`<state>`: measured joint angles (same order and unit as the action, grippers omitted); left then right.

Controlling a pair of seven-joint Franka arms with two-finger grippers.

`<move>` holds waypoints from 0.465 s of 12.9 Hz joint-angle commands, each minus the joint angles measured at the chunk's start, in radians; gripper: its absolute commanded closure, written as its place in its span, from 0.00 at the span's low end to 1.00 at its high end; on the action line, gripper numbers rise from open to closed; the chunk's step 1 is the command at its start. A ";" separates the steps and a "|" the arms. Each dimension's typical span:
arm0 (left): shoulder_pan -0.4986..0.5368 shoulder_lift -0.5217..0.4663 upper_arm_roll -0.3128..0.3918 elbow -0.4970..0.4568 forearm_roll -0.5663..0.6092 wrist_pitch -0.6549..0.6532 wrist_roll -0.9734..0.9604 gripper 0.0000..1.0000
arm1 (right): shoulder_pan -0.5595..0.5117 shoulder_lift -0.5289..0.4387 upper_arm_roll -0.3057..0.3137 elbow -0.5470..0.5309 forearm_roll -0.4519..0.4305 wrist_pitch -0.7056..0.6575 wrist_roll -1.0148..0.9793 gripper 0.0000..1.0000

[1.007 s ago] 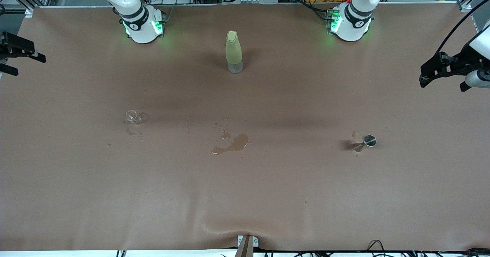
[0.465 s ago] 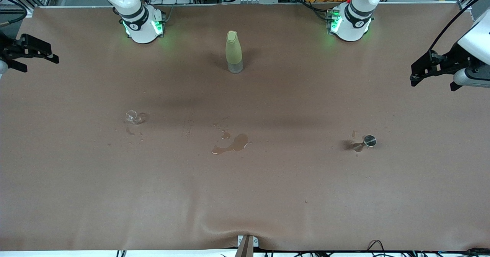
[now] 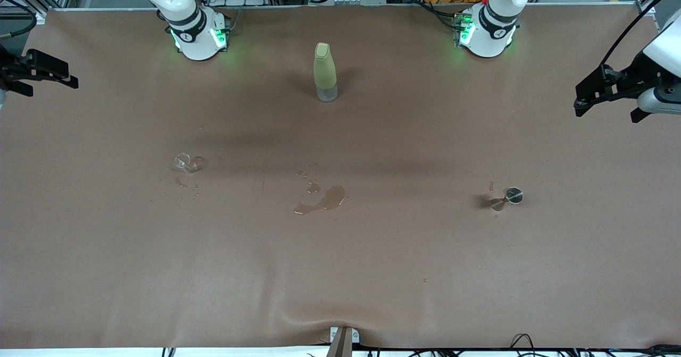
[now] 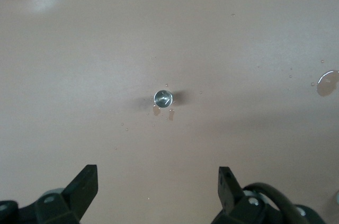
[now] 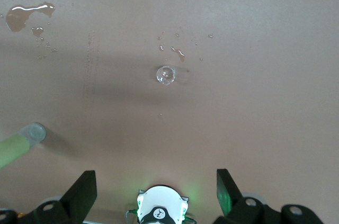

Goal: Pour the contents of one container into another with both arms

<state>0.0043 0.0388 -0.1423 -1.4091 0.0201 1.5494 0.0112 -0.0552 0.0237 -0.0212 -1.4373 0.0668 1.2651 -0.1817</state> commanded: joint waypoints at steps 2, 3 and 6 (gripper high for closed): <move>-0.012 -0.019 0.012 -0.011 -0.019 -0.015 -0.014 0.00 | -0.069 -0.019 0.093 0.000 -0.079 0.003 0.030 0.00; -0.012 -0.019 0.012 -0.011 -0.020 -0.026 -0.014 0.00 | -0.061 -0.019 0.087 -0.009 -0.081 0.019 0.031 0.00; -0.012 -0.019 0.010 -0.011 -0.025 -0.043 -0.016 0.00 | -0.002 -0.019 0.029 -0.034 -0.082 0.065 0.030 0.00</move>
<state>0.0014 0.0388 -0.1418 -1.4100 0.0129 1.5192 0.0112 -0.0923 0.0232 0.0402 -1.4386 0.0082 1.3011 -0.1665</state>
